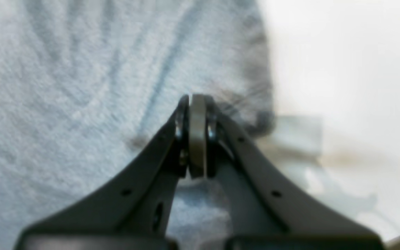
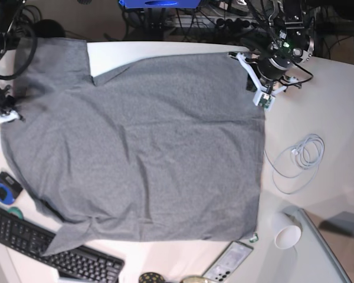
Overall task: Layout the t-shirt on the table in an organized manner, then fold the t-shirt properly
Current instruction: 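Pull the held corners outward with both grippers to smooth the shirt, then release and regrasp the collar-side edge corners with both grippers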
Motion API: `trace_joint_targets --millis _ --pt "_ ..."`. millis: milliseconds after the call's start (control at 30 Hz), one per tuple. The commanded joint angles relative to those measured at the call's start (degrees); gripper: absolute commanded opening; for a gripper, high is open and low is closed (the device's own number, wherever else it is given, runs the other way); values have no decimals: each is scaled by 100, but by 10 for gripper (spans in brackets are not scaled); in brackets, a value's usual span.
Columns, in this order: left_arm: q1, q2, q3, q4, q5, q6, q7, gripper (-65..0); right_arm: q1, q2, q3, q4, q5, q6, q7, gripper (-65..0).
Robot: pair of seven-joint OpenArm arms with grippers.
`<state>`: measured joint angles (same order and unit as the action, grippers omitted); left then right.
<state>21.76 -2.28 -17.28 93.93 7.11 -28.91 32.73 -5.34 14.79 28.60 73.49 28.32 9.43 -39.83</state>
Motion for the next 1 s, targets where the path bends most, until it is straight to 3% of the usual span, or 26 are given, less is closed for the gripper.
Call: trace_joint_targets --millis 0,167,333,700,833,967 --pt "35 -22 -26 80 -48 -6 -86 -650 222 205 -139 -101 56 28 252 -648" --pt "53 -101 -17 9 -39 3 -86 -650 759 495 -807 -1393 56 -16 823 -648" --pt "0 -277 -26 -545 -39 3 -95 -650 785 539 -886 -1947 56 -16 1016 -648" --pt "-334 -409 -35 -729 -39 20 -86 -650 381 486 -878 -1903 65 -24 1025 -648" --pt "-352 -523 -17 -703 -39 275 -86 -650 381 486 -878 -1850 83 -24 1025 -648" --pt "-255 -523 -26 -527 -109 266 -86 -650 126 469 -878 -1094 92 11 1236 -648"
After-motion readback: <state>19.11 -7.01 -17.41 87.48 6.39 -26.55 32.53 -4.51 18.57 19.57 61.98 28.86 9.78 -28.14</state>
